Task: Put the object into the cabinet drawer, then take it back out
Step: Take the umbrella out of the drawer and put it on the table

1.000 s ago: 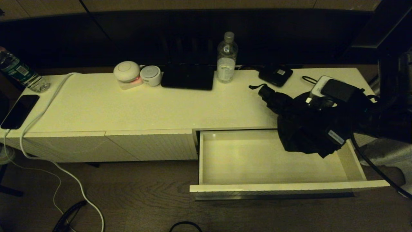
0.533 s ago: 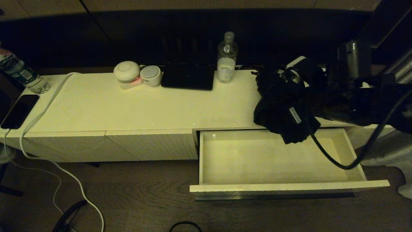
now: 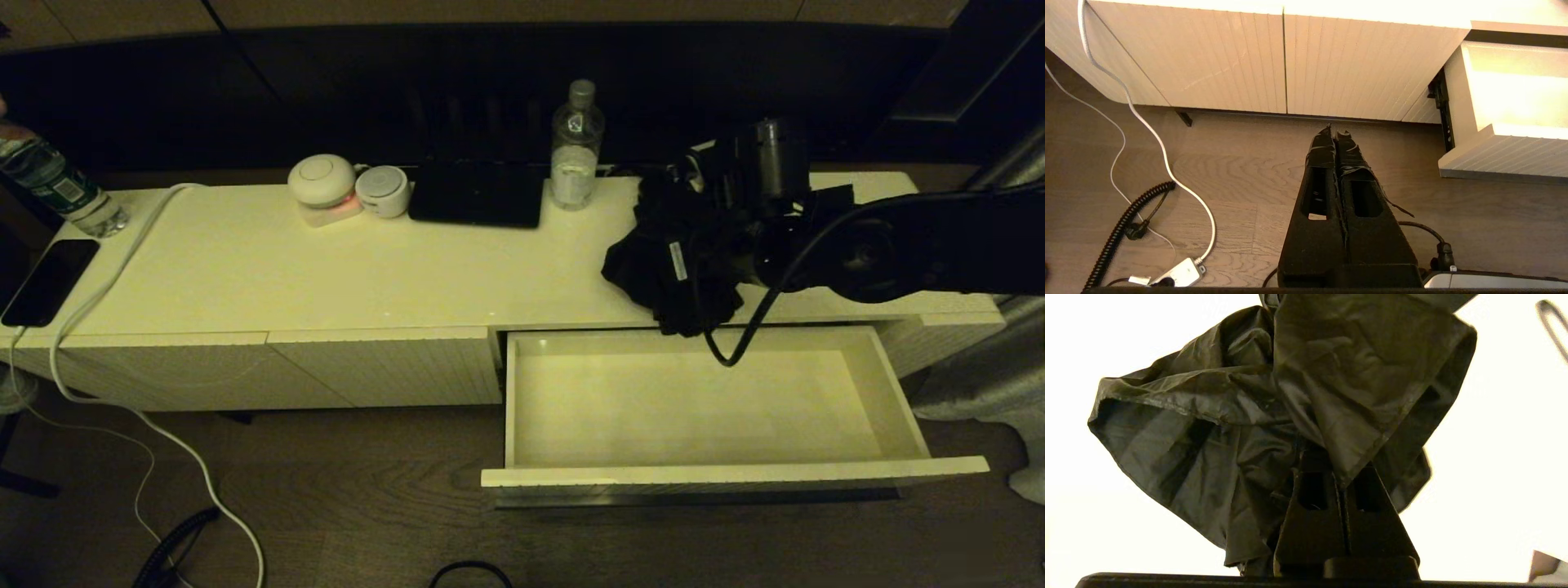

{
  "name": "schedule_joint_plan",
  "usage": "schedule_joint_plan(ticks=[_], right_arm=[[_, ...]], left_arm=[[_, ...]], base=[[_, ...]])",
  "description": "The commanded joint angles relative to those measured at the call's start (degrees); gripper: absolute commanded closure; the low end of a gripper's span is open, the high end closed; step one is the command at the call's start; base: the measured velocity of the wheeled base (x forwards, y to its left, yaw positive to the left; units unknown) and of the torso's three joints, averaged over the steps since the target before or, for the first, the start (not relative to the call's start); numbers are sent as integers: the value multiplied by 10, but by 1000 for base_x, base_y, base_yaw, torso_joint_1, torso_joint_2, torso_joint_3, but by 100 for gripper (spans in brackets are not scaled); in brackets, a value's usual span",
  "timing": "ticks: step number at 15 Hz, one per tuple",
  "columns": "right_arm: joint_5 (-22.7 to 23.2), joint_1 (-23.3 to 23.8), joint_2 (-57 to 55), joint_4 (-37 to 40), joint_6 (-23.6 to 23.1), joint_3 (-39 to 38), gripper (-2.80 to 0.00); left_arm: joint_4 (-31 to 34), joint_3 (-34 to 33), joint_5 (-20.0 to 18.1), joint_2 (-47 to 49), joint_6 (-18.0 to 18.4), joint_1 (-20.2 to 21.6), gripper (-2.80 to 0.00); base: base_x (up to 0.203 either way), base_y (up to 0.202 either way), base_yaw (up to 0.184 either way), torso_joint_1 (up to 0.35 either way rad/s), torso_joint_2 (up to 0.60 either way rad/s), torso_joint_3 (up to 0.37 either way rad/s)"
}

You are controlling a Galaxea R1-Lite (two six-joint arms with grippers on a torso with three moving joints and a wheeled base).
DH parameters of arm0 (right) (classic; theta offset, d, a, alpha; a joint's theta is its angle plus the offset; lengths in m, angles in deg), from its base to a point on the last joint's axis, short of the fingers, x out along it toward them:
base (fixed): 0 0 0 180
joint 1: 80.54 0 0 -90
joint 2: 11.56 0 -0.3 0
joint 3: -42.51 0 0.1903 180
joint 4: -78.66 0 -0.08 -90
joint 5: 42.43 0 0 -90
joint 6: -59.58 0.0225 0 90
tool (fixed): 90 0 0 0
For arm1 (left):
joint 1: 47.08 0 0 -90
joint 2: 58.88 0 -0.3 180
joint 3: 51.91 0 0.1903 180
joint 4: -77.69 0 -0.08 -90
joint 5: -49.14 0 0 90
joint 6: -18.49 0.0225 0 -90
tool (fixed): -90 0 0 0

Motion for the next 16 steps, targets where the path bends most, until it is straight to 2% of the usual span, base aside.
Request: schedule_joint_plan(ticks=[1, 6, 10, 16], right_arm=[[-2, 0, -37, -1, 5, 11, 0], [-3, 0, -50, -24, 10, 41, 0], [-51, -6, -64, -24, 32, 101, 0], [-63, -6, -75, -20, 64, 94, 0]], left_arm=[[0, 0, 0, -1, -1, 0, 0], [0, 0, 0, 0, -1, 0, 0], [0, 0, 0, -1, -1, 0, 0], [0, 0, 0, -1, -1, 0, 0]], base=[[0, 0, 0, 0, 0, 0], [0, 0, 0, 0, 0, 0], [0, 0, 0, 0, 0, 0], [0, 0, 0, 0, 0, 0]])
